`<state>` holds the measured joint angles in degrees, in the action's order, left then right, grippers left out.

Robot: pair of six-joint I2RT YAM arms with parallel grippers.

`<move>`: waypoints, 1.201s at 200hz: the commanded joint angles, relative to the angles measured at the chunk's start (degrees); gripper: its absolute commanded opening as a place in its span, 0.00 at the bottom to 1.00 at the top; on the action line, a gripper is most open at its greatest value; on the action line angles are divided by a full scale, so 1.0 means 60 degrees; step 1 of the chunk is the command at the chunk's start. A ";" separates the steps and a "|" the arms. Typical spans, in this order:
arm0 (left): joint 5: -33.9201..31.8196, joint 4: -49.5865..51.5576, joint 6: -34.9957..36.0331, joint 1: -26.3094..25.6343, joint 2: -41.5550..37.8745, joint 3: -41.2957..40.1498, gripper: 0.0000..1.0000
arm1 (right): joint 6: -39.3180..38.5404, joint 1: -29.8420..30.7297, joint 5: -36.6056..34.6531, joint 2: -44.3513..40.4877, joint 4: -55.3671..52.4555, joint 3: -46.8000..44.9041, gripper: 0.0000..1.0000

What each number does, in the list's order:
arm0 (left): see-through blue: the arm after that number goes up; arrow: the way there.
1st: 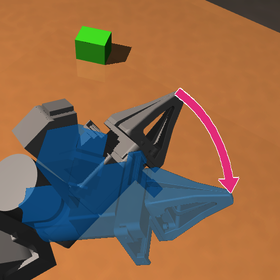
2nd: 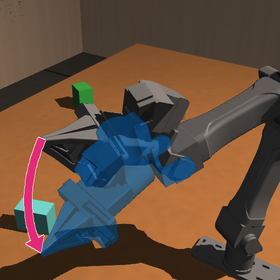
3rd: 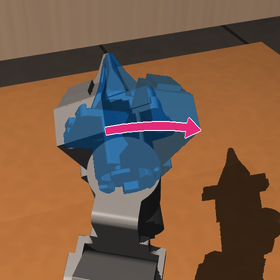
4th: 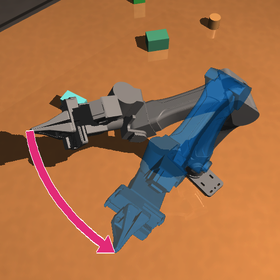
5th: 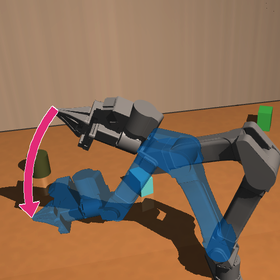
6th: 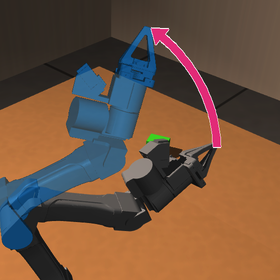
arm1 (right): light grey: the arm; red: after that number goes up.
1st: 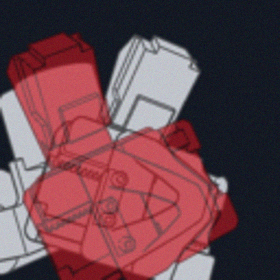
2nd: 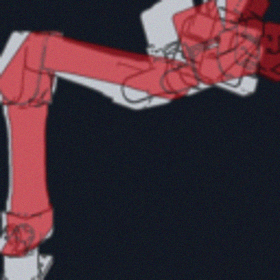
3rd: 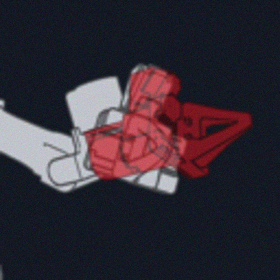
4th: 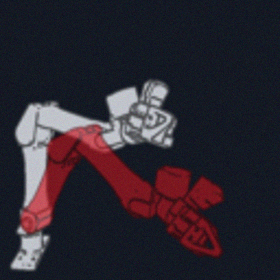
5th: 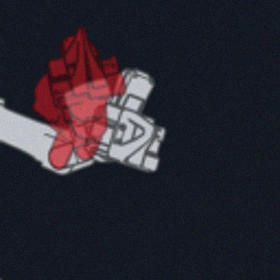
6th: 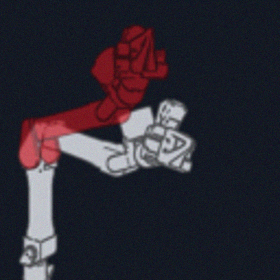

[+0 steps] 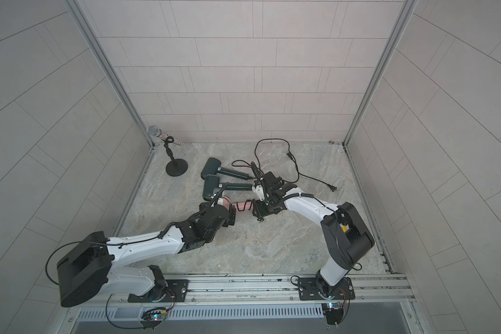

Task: Wrap the cord around the hair dryer
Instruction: Place the hair dryer at the center of the board, then adjust the hair dryer at the center of the board.

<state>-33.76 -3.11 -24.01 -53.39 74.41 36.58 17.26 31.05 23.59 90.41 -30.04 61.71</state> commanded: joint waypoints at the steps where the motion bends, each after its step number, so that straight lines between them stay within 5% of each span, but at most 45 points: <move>1: -0.0562 0.1635 0.0580 0.0243 -0.0610 0.0323 0.99 | -0.0024 -0.0239 -0.0003 -0.0818 -0.0595 0.0384 0.43; 45: 0.0738 0.1867 -0.0262 0.1194 -0.1603 0.0002 0.98 | -0.0394 -0.0768 -0.0960 0.0182 -0.0169 0.1641 0.29; 101: 0.3652 0.3515 0.0162 0.3615 -0.2306 0.1208 0.95 | -0.0298 -0.0765 -0.1318 0.1993 0.0911 0.2030 0.30; 165: 0.3974 0.4115 0.0982 0.4520 -0.1753 0.2252 0.95 | -0.0299 -0.0750 -0.1225 0.2378 0.1514 0.0986 0.32; 240: 0.3671 0.4607 0.1319 0.4562 -0.1449 0.3106 0.95 | 0.0094 -0.0703 -0.1061 0.1611 0.1583 -0.0054 0.33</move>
<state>-10.52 23.22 -17.93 -26.30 65.08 52.97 16.78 26.52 17.17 103.68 -20.01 62.04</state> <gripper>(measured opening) 0.947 0.328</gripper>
